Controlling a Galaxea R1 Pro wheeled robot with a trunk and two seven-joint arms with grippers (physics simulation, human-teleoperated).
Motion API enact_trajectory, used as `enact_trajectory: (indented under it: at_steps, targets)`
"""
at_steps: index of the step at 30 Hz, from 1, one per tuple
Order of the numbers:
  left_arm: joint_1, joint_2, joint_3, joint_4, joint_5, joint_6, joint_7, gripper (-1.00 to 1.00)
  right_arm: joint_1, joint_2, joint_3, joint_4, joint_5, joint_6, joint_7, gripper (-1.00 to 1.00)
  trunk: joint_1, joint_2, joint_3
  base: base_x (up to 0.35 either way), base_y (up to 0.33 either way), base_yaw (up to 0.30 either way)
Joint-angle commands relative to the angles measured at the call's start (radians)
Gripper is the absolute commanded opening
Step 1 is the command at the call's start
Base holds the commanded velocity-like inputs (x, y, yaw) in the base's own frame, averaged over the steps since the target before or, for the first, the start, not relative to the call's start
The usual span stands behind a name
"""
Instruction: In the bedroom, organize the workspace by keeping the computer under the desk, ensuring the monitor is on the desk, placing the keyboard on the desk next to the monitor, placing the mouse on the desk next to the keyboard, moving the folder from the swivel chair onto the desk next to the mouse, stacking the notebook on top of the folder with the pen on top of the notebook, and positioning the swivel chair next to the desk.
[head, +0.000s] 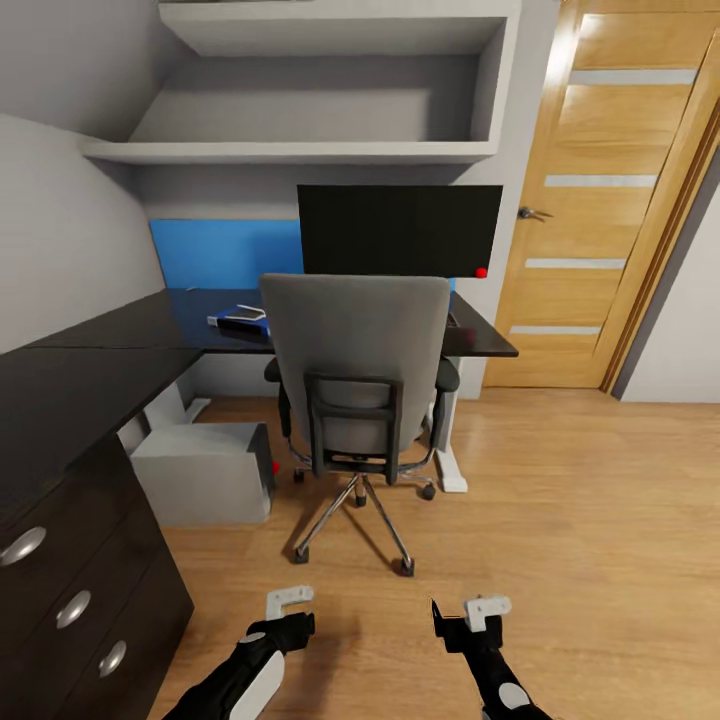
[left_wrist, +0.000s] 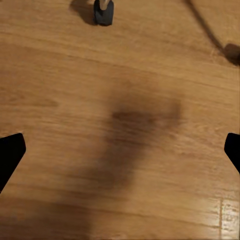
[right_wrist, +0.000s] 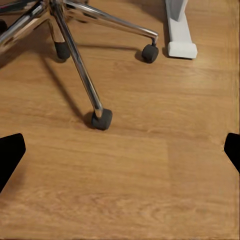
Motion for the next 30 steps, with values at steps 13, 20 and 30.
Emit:
enact_trajectory:
  at_steps: [13,20,30]
  targets:
    - [-0.001,0.006,-0.011,0.111,0.041,-0.012,0.012,1.0,-0.001,-0.016,0.01,0.226,-0.02,-0.181,-0.078,1.0,-0.05,0.091,0.04,-0.001,0.0,0.0]
    - [0.0,0.005,-0.012,0.293,0.04,-0.298,0.008,1.0,-0.001,-0.016,0.012,0.303,-0.037,-0.267,-0.082,1.0,-0.077,0.14,0.062,0.0,0.0,0.0]
    - [0.0,0.001,-0.014,0.382,0.04,-0.462,0.008,1.0,-0.001,-0.018,0.01,0.311,-0.044,-0.284,-0.083,1.0,-0.115,0.21,0.093,0.0,0.0,0.0]
